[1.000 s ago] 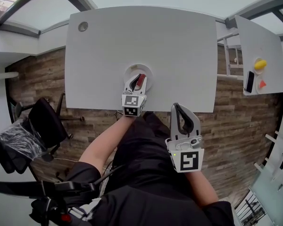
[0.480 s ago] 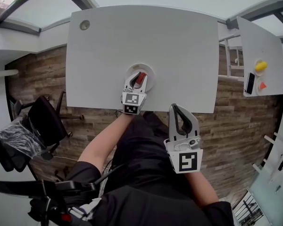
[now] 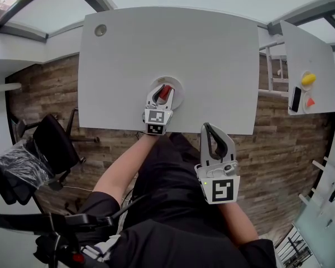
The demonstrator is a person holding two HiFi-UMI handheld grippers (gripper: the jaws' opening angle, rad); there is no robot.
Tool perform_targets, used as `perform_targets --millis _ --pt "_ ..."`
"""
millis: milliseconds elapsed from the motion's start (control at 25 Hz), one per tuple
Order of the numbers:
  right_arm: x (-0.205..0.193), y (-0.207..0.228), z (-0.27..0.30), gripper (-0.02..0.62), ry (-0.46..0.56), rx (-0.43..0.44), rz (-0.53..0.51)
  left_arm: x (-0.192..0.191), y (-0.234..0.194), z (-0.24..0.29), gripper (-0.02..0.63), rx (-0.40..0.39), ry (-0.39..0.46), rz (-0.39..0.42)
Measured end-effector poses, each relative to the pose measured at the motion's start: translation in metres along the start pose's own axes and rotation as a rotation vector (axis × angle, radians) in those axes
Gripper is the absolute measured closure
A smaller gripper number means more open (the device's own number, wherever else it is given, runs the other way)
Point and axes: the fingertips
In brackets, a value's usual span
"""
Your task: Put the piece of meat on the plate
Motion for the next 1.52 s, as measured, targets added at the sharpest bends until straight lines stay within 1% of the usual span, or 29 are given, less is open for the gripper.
perform_targets --millis 200,360,480,760,960,1080,1200,1280,1360,1520 --pt "0.000 -0.002 -0.001 0.592 0.002 0.002 0.005 -0.002 -0.003 0.000 0.489 0.005 -0.019 0.018" --pt "0.012 0.003 -0.007 0.592 0.058 -0.032 0.008 -0.001 -0.008 0.000 0.467 0.028 -0.035 0.046" --pt "0.016 0.009 -0.010 0.592 0.067 -0.054 0.017 -0.001 -0.008 -0.001 0.444 0.031 -0.042 0.066" --pt "0.017 0.003 -0.006 0.592 0.060 -0.049 0.021 0.000 -0.008 -0.002 0.428 0.019 -0.035 0.071" --pt "0.020 0.001 -0.005 0.592 0.061 -0.050 0.014 0.000 -0.010 -0.004 0.426 0.016 -0.039 0.052" --pt "0.019 0.000 -0.005 0.592 0.059 -0.053 0.015 -0.004 -0.010 -0.003 0.425 0.001 -0.026 0.007" --pt "0.019 -0.002 -0.005 0.592 0.059 -0.053 0.014 0.000 -0.013 -0.007 0.425 0.011 -0.026 0.046" --pt "0.019 -0.004 -0.005 0.592 0.059 -0.051 0.013 0.005 -0.012 -0.012 0.425 0.010 -0.026 0.035" --pt "0.021 -0.006 -0.004 0.592 0.062 -0.049 0.013 0.011 -0.008 -0.017 0.425 -0.009 -0.012 0.014" --pt "0.025 -0.010 -0.004 0.592 0.079 -0.045 0.020 0.008 -0.004 -0.022 0.407 -0.026 0.033 0.055"
Point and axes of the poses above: the fingertips, and each gripper's own axes: z forward along the fingers, y to its right, x out of its top, and after that the axes turned 13 degrees about x, right-handed
